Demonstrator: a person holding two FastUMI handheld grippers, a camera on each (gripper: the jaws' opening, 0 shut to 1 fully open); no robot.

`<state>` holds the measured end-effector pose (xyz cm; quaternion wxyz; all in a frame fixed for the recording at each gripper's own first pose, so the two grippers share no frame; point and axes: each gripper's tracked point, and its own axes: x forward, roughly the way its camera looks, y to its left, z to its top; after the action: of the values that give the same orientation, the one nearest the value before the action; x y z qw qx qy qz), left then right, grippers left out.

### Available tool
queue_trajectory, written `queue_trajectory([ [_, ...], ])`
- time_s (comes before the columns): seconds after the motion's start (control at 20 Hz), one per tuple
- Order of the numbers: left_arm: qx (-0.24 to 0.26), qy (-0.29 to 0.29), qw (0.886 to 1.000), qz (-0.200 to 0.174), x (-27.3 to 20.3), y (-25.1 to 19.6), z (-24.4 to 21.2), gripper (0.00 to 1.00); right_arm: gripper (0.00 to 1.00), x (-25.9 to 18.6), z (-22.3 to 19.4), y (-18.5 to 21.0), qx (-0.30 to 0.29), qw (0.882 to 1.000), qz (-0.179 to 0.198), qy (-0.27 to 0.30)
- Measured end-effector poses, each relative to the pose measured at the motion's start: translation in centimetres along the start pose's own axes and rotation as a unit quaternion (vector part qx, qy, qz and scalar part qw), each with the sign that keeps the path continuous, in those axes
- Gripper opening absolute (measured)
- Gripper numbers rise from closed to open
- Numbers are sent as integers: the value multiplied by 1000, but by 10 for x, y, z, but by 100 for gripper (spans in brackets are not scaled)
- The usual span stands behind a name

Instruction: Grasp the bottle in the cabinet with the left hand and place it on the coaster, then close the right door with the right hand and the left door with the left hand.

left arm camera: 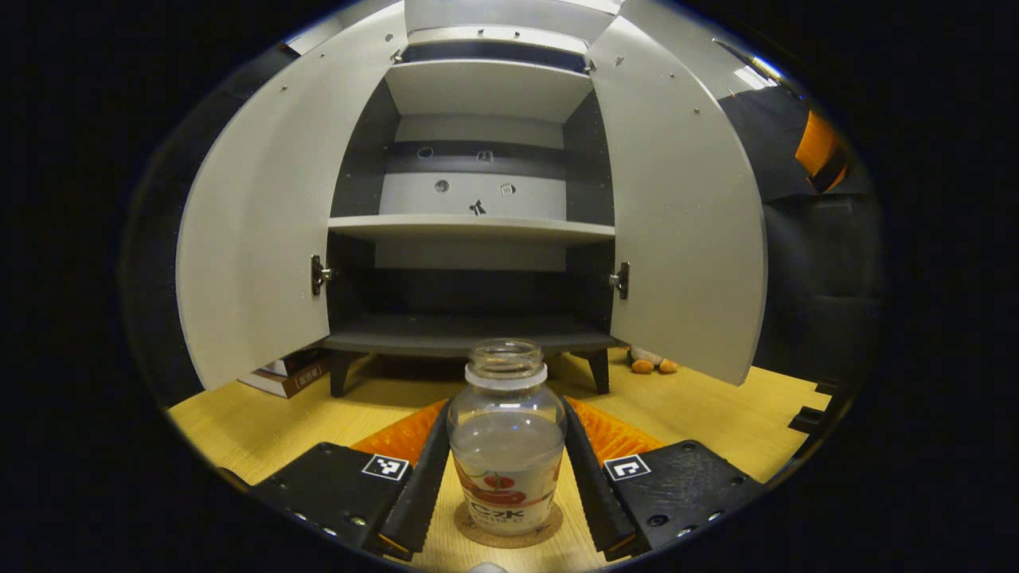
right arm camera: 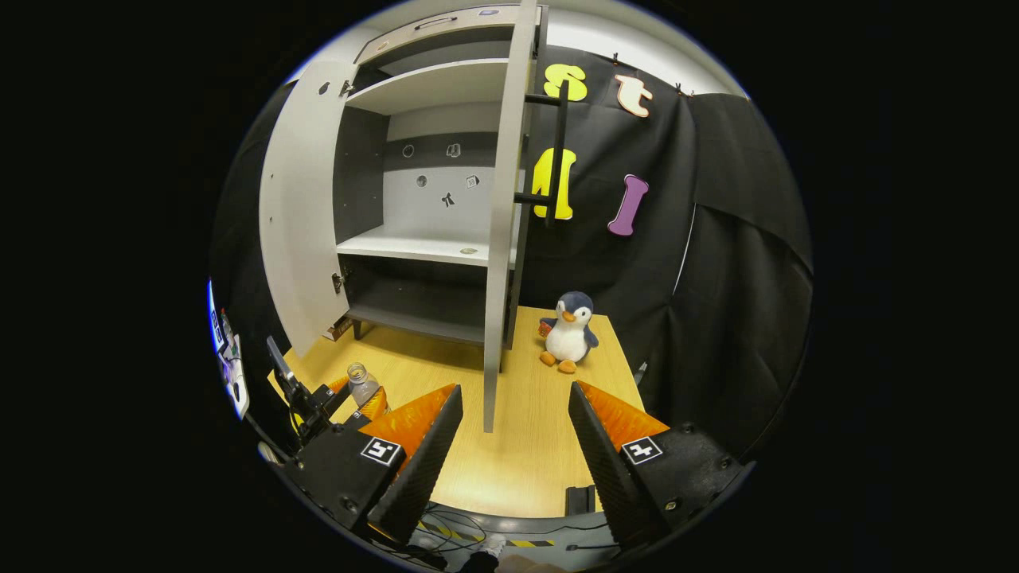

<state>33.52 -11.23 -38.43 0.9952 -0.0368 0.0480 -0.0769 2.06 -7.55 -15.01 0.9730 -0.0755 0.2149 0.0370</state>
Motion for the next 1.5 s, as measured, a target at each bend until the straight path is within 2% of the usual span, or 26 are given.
queue_trajectory([
  [0.15,-4,0,1000,-6,1,-2,-3,76,83,4,-2,10,0,1000,8,10],
  [0.35,-13,0,1000,4,3,3,7,80,83,7,-4,24,-2,1000,24,18],
  [0.5,10,-18,1000,-3,8,2,31,97,83,5,4,29,2,1000,28,8],
  [0.65,20,-33,999,-17,12,-3,59,97,83,1,11,31,7,1000,29,-2],
  [0.9,20,-35,999,-27,9,-6,110,97,83,-12,23,12,26,999,7,-27],
  [1.05,8,-34,999,-34,-1,-8,152,97,83,-22,37,5,47,998,-2,-52],
  [1.2,-3,-31,998,-58,-14,-15,201,97,83,-32,49,9,57,995,-3,-77],
  [1.4,13,-45,999,-21,-33,10,273,97,83,-52,58,22,58,993,3,-107],
  [1.45,14,-45,999,-10,-40,19,285,94,83,-57,60,23,58,992,5,-112],
  [1.5,14,-45,999,-3,-48,25,296,97,83,-62,61,26,59,991,6,-118],
])
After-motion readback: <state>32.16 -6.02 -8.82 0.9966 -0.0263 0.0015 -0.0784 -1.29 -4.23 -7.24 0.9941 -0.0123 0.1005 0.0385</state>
